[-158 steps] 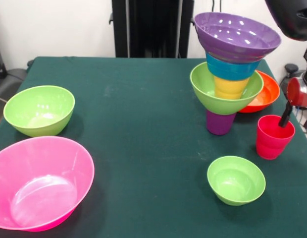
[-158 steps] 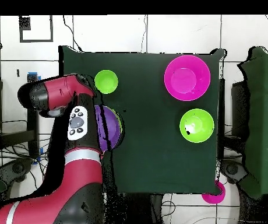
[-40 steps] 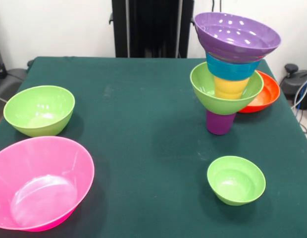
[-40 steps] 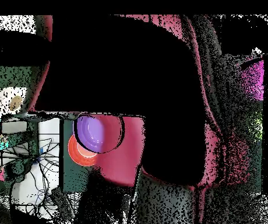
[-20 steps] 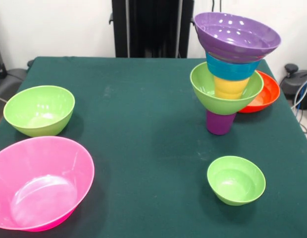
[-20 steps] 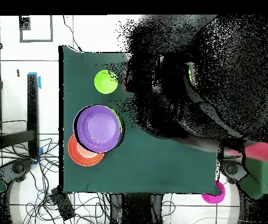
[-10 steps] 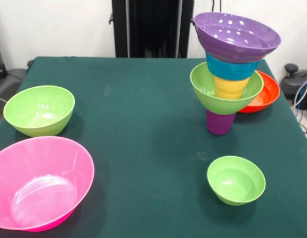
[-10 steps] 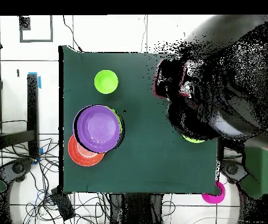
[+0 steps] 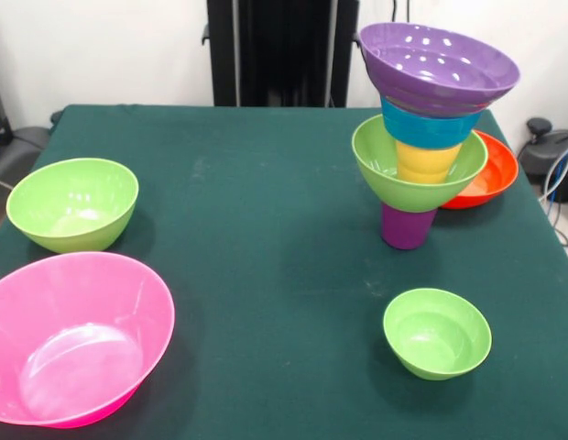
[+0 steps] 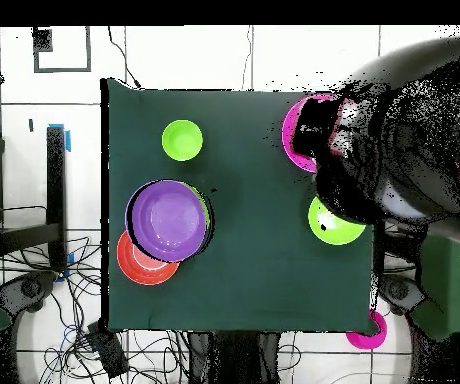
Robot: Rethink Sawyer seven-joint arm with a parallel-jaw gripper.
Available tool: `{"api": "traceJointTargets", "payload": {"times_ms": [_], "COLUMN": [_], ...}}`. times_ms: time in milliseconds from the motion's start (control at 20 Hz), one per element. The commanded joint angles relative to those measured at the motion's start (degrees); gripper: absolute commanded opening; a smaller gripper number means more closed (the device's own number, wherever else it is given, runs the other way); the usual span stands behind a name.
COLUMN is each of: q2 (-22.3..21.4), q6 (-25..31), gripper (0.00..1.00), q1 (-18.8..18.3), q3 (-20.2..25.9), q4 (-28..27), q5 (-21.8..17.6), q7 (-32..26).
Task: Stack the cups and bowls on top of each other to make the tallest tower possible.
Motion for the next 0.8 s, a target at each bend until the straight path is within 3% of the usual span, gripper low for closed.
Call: {"api": "traceJointTargets", "payload": {"times_ms": [50,800], "q2": [3.37,3.93], "q6": [-4.11,-9.11], "gripper": [0.00,0.00], "q1": [-0.70,-2.61], "q3": [5.94,7.97], "q4": [10.28,13.93], "q5": [-5.05,-5.72], "q7": [-16.99,-16.36]}}
